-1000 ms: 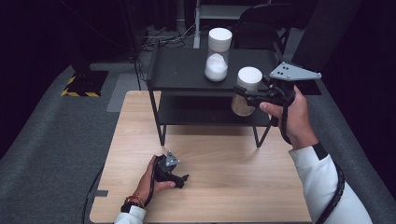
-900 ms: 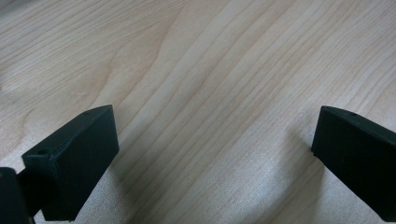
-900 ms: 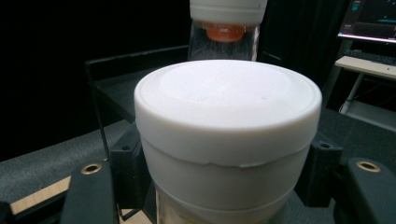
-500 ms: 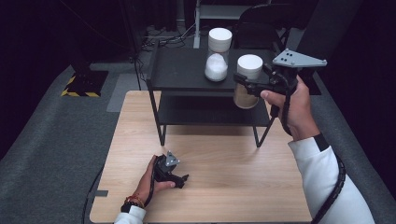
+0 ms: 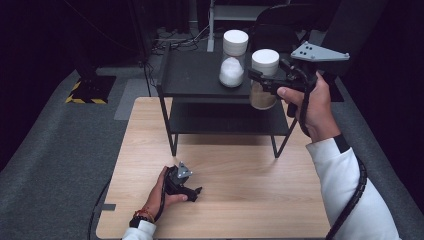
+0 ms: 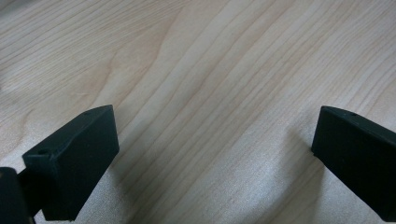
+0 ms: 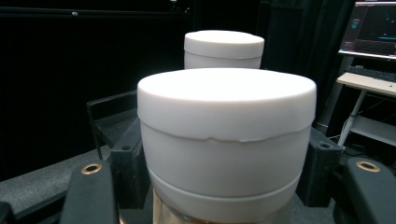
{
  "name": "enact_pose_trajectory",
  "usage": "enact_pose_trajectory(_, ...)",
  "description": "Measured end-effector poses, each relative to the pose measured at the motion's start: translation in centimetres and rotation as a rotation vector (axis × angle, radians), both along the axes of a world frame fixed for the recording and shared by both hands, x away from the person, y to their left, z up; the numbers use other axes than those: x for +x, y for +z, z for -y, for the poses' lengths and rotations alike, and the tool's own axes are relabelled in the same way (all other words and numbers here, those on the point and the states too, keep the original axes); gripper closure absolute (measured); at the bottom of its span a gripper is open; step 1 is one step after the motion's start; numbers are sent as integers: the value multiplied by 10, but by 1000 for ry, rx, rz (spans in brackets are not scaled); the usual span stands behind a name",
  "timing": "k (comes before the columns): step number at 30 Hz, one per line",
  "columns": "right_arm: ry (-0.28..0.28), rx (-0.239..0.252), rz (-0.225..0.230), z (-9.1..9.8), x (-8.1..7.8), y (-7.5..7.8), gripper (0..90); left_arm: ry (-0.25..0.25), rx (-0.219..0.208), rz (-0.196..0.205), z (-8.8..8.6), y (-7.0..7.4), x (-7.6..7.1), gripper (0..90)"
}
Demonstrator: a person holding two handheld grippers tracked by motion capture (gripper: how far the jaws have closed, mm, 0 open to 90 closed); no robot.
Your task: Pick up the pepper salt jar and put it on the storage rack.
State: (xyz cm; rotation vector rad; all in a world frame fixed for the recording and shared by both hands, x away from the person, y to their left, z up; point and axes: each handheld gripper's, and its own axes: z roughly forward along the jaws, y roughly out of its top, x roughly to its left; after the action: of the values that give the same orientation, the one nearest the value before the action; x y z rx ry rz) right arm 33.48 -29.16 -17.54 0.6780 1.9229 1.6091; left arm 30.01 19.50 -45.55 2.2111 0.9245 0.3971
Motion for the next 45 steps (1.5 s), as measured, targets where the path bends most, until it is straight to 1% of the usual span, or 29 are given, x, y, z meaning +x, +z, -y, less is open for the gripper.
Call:
enact_pose_trajectory(4, 6, 5, -3, -1, 4, 0, 337, -2, 0, 0, 0, 0, 0, 6)
enact_pose_trajectory(14, -2, 44, 6, 1, 12, 4, 337, -4, 1, 1, 0, 0, 0, 6)
enact_pose_trajectory(17, -15, 31, 12, -2, 14, 7, 337, -4, 1, 1, 0, 0, 0, 6)
enact_pose_trajectory(24, -39, 28, 10, -3, 23, 10, 337, -4, 1, 1, 0, 0, 0, 6)
enact_pose_trajectory(27, -44, 35, 10, -3, 28, 9, 336, -5, 1, 1, 0, 0, 0, 5)
enact_pose_trajectory(32, -48, 22, 3, -5, 36, 10, 336, -4, 1, 0, 0, 0, 1, 6)
enact_pose_trajectory(38, -53, 28, -1, -5, 42, 7, 336, -4, 1, 0, 0, 0, 1, 6)
enact_pose_trajectory(40, -52, 33, -12, -5, 45, 6, 336, -6, 1, 1, 0, 0, 1, 6)
enact_pose_trajectory(45, -62, 35, -17, -6, 49, 3, 336, -6, 1, 1, 0, 0, 1, 6)
